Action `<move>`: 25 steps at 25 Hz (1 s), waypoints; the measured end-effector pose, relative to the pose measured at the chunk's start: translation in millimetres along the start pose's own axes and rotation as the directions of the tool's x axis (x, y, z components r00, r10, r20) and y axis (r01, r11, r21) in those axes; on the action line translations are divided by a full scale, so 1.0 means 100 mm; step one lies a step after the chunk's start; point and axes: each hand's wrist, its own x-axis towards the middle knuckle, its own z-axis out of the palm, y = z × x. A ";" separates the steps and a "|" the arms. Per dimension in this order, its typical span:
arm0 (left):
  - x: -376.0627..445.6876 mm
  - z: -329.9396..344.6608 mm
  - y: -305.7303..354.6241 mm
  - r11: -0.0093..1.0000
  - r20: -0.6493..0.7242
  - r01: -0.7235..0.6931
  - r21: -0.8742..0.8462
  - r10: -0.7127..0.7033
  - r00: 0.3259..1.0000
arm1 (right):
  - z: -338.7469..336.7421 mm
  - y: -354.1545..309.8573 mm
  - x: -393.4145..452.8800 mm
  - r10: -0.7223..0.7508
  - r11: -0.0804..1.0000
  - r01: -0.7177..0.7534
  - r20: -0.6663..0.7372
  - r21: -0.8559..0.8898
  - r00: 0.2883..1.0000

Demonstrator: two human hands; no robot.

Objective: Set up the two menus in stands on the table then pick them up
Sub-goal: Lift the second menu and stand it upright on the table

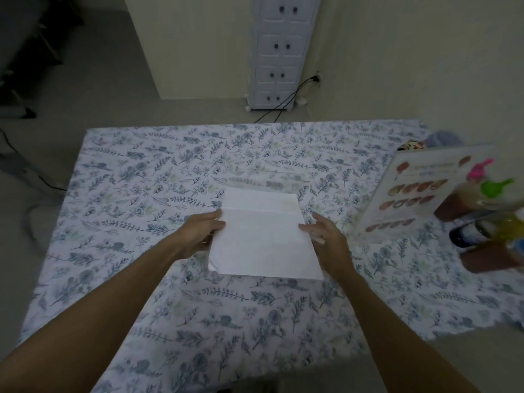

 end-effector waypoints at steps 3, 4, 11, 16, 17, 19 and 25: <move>-0.18 -0.06 0.03 0.977 -0.006 -0.066 -0.201 0.066 0.998 | -0.03 -0.12 0.05 -0.098 0.994 0.101 -0.081 0.035 0.992; -0.20 -0.07 0.03 0.970 -0.061 -0.113 -0.216 0.102 0.993 | -0.04 -0.18 0.08 -0.095 0.992 0.101 -0.083 0.081 0.992; -0.39 0.08 -0.21 0.815 -0.242 -0.547 0.190 0.579 0.779 | -0.10 -0.58 0.23 -0.018 0.997 0.026 -0.115 0.071 0.993; -0.48 0.06 -0.41 0.776 -0.300 -0.628 0.063 0.614 0.730 | -0.07 -0.65 0.29 -0.001 0.994 0.003 -0.015 0.108 1.000; -0.51 0.06 -0.45 0.782 -0.314 -0.623 0.031 0.599 0.736 | -0.05 -0.65 0.28 0.017 0.990 -0.019 0.019 0.140 1.000; -0.56 0.08 -0.51 0.785 -0.324 -0.620 -0.001 0.586 0.743 | -0.03 -0.67 0.26 0.051 0.980 -0.060 0.055 0.189 0.997; -0.63 0.10 -0.57 0.799 -0.363 -0.600 0.029 0.568 0.739 | 0.01 -0.64 0.20 0.102 0.969 -0.120 0.090 0.216 0.991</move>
